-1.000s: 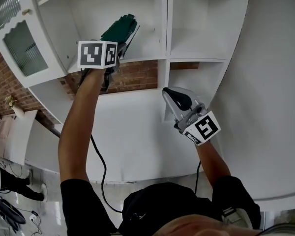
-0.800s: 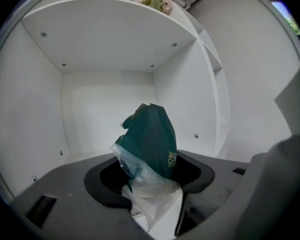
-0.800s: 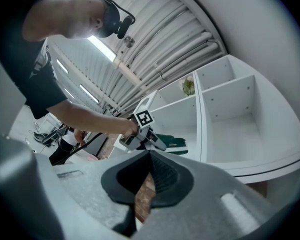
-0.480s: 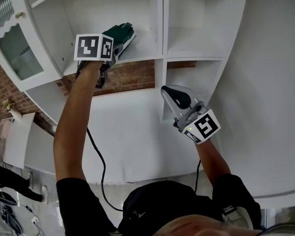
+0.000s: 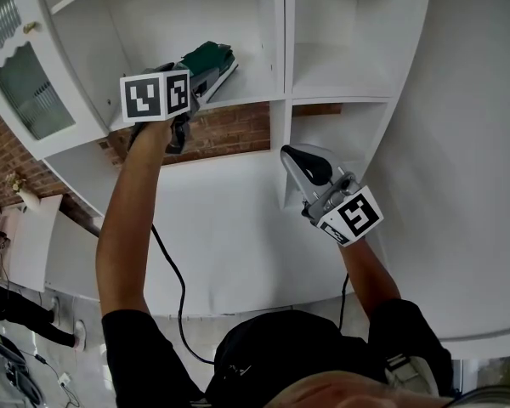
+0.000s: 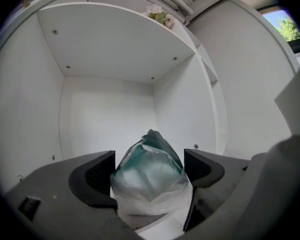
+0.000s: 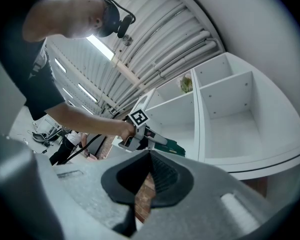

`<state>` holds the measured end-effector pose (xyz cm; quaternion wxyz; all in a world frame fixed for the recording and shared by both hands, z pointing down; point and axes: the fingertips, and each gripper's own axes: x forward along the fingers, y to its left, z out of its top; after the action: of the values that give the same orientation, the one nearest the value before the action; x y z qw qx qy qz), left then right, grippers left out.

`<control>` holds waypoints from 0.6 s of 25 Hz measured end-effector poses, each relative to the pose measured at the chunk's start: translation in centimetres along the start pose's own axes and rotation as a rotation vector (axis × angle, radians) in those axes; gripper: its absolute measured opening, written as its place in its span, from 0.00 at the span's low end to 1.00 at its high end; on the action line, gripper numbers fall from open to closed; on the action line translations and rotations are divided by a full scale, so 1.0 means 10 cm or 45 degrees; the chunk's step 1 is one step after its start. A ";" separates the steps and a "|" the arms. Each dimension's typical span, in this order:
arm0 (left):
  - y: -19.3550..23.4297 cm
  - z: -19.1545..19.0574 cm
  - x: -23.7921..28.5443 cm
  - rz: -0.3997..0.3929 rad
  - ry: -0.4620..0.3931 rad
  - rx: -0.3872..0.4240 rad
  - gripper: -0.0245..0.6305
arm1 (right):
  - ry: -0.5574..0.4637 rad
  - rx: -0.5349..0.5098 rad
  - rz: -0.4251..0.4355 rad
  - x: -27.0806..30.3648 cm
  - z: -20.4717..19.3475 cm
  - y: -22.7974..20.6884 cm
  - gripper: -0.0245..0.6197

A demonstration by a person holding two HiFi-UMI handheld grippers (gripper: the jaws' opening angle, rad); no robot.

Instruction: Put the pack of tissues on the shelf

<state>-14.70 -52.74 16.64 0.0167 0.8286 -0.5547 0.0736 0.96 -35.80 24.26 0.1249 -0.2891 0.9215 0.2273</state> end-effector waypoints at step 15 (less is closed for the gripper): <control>-0.39 0.25 -0.70 -0.013 -0.417 0.174 0.72 | -0.040 0.057 -0.015 0.11 0.06 0.04 0.04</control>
<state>-13.49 -45.09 13.35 -0.1298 0.8316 -0.5394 -0.0250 -0.05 -35.73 23.48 0.1473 -0.2879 0.9226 0.2104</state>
